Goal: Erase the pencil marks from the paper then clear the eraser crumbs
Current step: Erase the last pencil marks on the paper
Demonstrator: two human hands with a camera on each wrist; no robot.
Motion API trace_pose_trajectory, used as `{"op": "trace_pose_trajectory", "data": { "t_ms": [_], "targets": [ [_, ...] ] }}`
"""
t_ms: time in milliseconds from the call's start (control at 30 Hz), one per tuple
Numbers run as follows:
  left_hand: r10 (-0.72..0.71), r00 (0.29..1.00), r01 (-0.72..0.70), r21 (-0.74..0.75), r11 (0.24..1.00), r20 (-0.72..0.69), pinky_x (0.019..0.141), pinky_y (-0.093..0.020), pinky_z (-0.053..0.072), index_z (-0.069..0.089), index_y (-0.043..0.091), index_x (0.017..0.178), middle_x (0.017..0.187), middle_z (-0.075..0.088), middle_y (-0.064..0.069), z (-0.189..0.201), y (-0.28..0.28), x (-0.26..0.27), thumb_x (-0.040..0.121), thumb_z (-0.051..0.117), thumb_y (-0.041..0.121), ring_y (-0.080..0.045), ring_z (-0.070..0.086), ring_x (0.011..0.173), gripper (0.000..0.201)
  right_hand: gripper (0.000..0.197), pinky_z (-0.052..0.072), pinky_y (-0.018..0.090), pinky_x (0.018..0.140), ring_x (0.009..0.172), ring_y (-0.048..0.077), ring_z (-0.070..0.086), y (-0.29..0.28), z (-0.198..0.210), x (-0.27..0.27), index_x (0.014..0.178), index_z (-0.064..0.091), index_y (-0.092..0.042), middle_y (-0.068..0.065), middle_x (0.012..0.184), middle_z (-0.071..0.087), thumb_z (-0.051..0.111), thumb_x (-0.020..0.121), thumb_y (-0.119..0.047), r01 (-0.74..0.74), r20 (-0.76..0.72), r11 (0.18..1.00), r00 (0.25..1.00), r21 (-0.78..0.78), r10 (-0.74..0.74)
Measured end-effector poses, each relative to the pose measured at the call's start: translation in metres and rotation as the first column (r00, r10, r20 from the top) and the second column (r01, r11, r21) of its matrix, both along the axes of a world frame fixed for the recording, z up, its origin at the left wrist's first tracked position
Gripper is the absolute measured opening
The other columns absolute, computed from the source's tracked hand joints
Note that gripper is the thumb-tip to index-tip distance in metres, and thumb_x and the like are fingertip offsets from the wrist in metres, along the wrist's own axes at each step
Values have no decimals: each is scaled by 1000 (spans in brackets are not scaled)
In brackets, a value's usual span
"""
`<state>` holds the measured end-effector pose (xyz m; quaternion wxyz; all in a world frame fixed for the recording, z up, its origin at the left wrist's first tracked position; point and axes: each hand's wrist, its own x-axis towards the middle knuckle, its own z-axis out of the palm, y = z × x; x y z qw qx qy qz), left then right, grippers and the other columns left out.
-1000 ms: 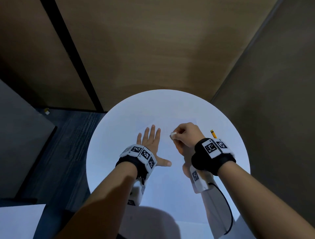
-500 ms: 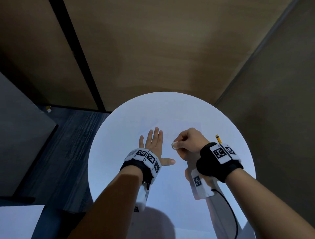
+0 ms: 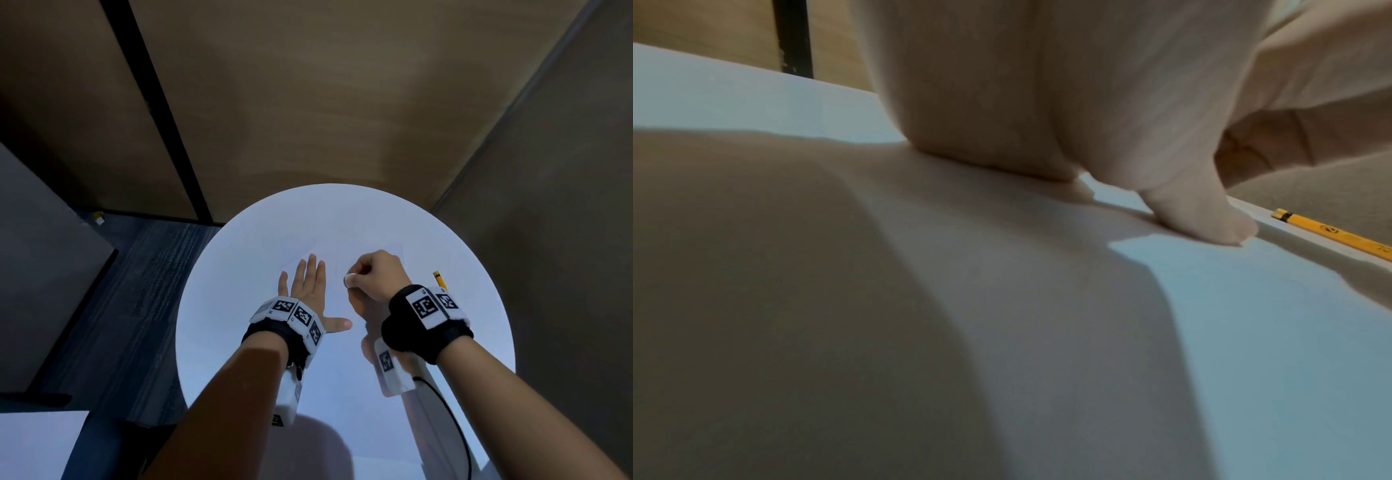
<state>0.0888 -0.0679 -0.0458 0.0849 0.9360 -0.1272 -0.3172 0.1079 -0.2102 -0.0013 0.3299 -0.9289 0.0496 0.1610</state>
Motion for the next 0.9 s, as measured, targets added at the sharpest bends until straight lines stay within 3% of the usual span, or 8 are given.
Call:
{"op": "trace_pose_trajectory", "data": {
  "t_ms": [100, 267, 400, 567, 733, 833, 900],
  "targets": [
    [-1, 1000, 1, 2, 1000, -2, 111, -49, -17, -29, 12, 144, 150, -37, -6, 0, 0, 0, 81, 49, 70, -23, -32, 139, 115, 14, 36, 11, 51, 62, 2, 54, -2, 2, -3, 66, 65, -14, -4, 69, 63, 68, 79, -10, -108, -116, 994, 988, -16, 106],
    [2, 1000, -2, 1, 1000, -5, 111, -49, -17, -30, 13, 143, 150, -37, -5, 1, 0, 0, 81, 50, 70, -23, -32, 139, 116, 7, 34, 7, 54, 75, 11, 55, -1, -2, -2, 83, 71, -7, 4, 84, 67, 66, 82, -11, 5, 14, 1000, 1000, -19, -5],
    [1, 1000, -1, 0, 1000, -9, 111, -49, -18, -29, 13, 144, 150, -38, -5, 0, 1, 0, 81, 50, 70, -22, -32, 139, 116, 9, 37, 12, 53, 64, 3, 54, -4, 2, -7, 73, 66, -12, -1, 73, 63, 67, 82, -11, -119, -120, 993, 986, -27, 114],
    [6, 1000, -6, -6, 1000, -8, 111, -49, -18, -29, 13, 144, 149, -38, -4, 0, 1, 0, 81, 50, 70, -22, -32, 139, 116, 9, 40, 18, 65, 78, 12, 56, 0, -3, -3, 85, 71, -5, 7, 91, 70, 64, 83, -10, 4, 23, 1000, 1000, -18, -4],
    [5, 1000, -5, -3, 1000, -11, 111, -49, -18, -29, 13, 144, 150, -38, -4, 0, 1, 0, 81, 51, 69, -22, -32, 139, 115, 6, 40, 14, 56, 76, 13, 57, -6, 0, -5, 82, 71, -7, 5, 84, 68, 66, 82, -12, -118, -102, 991, 988, -57, 112],
    [8, 1000, -8, -12, 1000, -2, 110, -49, -18, -29, 13, 144, 150, -37, -4, -1, 0, 0, 81, 51, 69, -22, -32, 139, 116, 9, 40, 19, 66, 78, 13, 56, -4, -3, -2, 85, 71, -6, 8, 91, 70, 64, 84, -11, -36, -5, 998, 999, -56, 36],
    [3, 1000, -3, -10, 1000, -3, 110, -49, -18, -29, 13, 144, 150, -37, -4, 0, 0, 1, 81, 50, 70, -22, -32, 139, 116, 8, 39, 18, 62, 77, 12, 56, -4, -4, -5, 84, 69, -6, 7, 90, 69, 63, 85, -11, -17, 7, 999, 1000, -38, 17]
  ]
}}
